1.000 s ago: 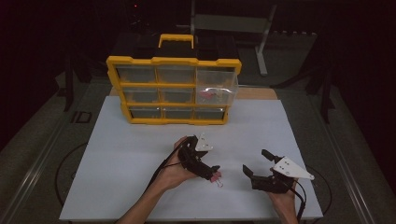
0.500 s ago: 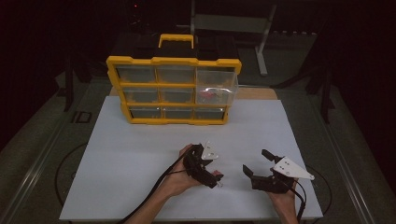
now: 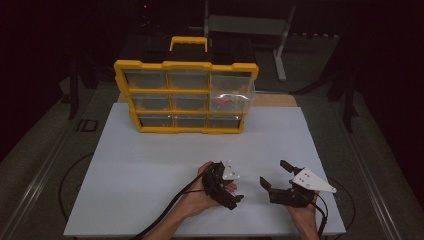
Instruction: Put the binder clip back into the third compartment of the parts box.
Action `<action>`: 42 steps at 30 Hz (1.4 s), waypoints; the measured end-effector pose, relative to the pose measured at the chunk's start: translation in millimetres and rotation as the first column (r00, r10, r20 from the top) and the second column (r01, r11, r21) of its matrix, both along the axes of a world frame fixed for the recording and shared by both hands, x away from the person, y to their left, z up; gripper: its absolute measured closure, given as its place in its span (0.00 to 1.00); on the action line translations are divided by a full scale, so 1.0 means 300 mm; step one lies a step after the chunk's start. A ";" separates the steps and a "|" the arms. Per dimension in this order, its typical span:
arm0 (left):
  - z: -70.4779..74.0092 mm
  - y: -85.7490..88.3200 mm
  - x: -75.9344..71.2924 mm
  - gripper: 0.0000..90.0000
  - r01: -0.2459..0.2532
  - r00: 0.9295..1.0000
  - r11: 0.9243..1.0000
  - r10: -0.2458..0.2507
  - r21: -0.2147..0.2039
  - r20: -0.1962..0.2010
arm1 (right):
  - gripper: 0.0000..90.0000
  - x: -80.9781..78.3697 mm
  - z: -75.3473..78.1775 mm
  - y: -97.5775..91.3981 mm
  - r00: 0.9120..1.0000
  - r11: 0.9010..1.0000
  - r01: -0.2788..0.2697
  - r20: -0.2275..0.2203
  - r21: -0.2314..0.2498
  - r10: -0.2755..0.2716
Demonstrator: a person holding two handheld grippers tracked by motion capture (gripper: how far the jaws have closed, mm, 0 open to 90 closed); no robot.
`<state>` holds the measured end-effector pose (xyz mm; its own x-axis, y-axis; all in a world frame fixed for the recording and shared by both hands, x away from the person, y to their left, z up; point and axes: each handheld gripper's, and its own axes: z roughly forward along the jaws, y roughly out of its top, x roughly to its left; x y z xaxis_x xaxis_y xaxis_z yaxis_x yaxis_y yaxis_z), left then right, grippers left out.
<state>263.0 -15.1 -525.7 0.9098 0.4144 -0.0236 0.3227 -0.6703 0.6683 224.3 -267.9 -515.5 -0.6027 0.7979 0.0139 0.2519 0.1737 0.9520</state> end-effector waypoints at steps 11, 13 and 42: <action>-0.032 -0.023 -0.021 0.18 -0.006 0.999 1.000 0.005 0.029 0.032 | 0.08 0.000 0.000 -0.001 1.000 1.000 0.002 0.000 -0.001 -0.002; -0.030 -0.017 -0.020 0.25 -0.008 0.999 1.000 0.007 0.026 0.038 | 0.08 0.000 0.000 -0.002 1.000 1.000 0.003 0.001 -0.001 -0.003; 0.018 0.103 0.078 1.00 -0.075 0.996 0.997 0.075 -0.002 -0.053 | 0.08 0.003 -0.001 -0.005 1.000 1.000 0.003 0.001 0.000 -0.003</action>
